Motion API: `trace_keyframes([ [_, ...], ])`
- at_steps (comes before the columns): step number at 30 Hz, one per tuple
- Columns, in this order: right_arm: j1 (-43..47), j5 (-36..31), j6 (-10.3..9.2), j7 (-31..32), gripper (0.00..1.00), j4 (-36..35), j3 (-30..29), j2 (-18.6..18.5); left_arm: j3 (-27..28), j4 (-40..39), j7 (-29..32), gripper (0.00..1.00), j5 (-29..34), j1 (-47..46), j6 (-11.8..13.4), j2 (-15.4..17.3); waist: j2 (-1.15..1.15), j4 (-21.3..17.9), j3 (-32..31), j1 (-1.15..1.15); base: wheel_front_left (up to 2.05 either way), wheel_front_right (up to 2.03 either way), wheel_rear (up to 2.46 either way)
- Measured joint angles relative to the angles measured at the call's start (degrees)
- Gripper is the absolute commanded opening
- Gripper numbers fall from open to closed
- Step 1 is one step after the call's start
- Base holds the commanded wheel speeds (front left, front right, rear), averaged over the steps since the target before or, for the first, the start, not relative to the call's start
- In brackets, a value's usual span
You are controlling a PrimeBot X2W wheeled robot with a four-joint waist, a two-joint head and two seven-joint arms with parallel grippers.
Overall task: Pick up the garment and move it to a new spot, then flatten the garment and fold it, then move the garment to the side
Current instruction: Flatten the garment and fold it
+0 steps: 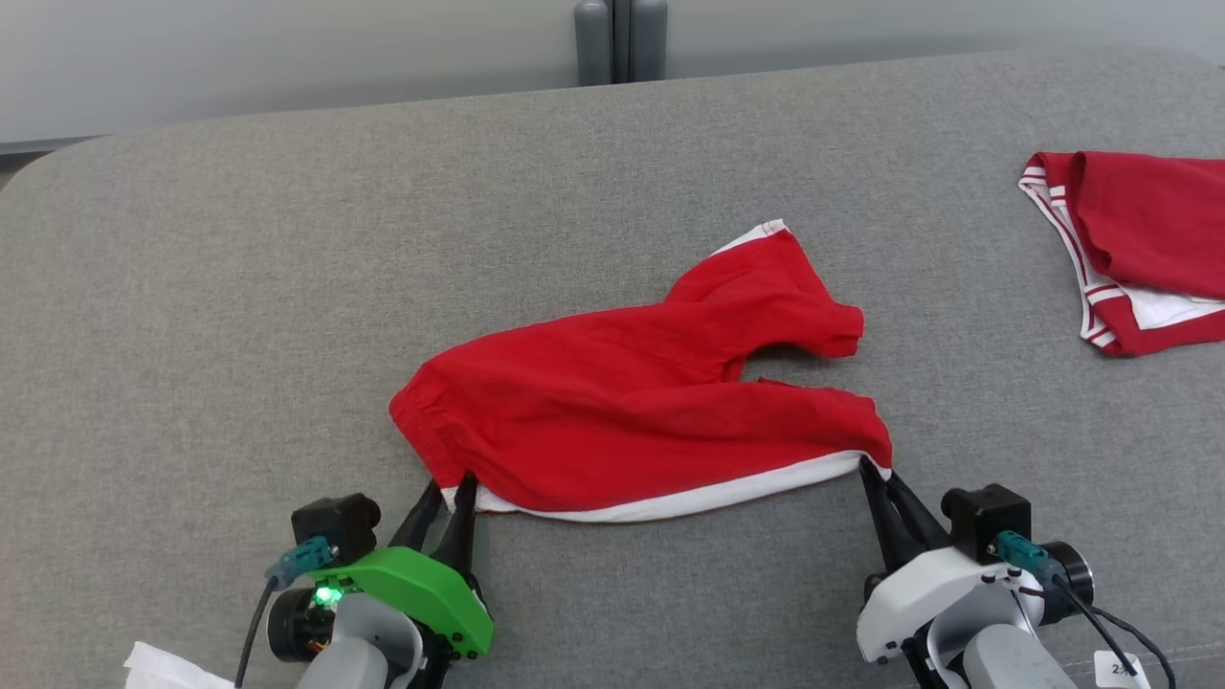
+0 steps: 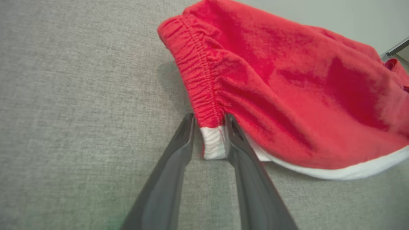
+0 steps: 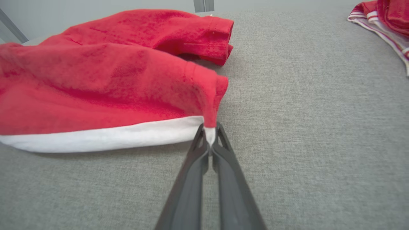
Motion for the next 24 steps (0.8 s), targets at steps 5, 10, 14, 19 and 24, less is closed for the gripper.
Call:
trace_keyframes([
  [5, -0.2, 0.0, 0.00, -0.2, 0.00, 0.0, -0.5, 0.0, -3.4, -1.8, 2.2, 0.38, -1.5, 1.4, -0.2, 1.2, 0.00, -0.1, 0.0, 0.00, 0.00, 0.00, 0.00],
  [10, -0.3, 0.0, 0.00, -0.4, 0.00, -0.1, -1.0, 0.0, -5.5, -4.1, 2.8, 0.00, -3.3, 1.9, -0.2, 2.4, 0.00, -0.3, -0.1, 0.00, 0.00, 0.00, 0.00],
  [14, -0.4, -0.2, 0.00, -0.8, 0.00, -1.1, -1.8, 0.0, -5.7, -6.6, 0.6, 0.00, -3.3, 2.0, -0.2, 3.5, 0.00, -0.3, -0.4, 0.00, 0.00, 0.00, 0.00],
  [19, -0.8, 0.9, 0.00, -1.5, 0.00, -5.7, -3.7, 0.0, -5.6, -11.5, -1.5, 0.00, -3.0, 1.6, -0.2, 5.3, 0.00, -0.3, -1.9, 0.00, 0.00, 0.00, 0.00],
  [24, -1.5, 1.2, 0.00, -1.7, 0.00, -14.1, -5.4, -0.4, -5.3, -19.7, -1.2, 0.00, -2.2, 0.5, -0.1, 7.4, 0.00, -0.4, -4.3, 0.00, 0.00, 0.00, 0.00],
])
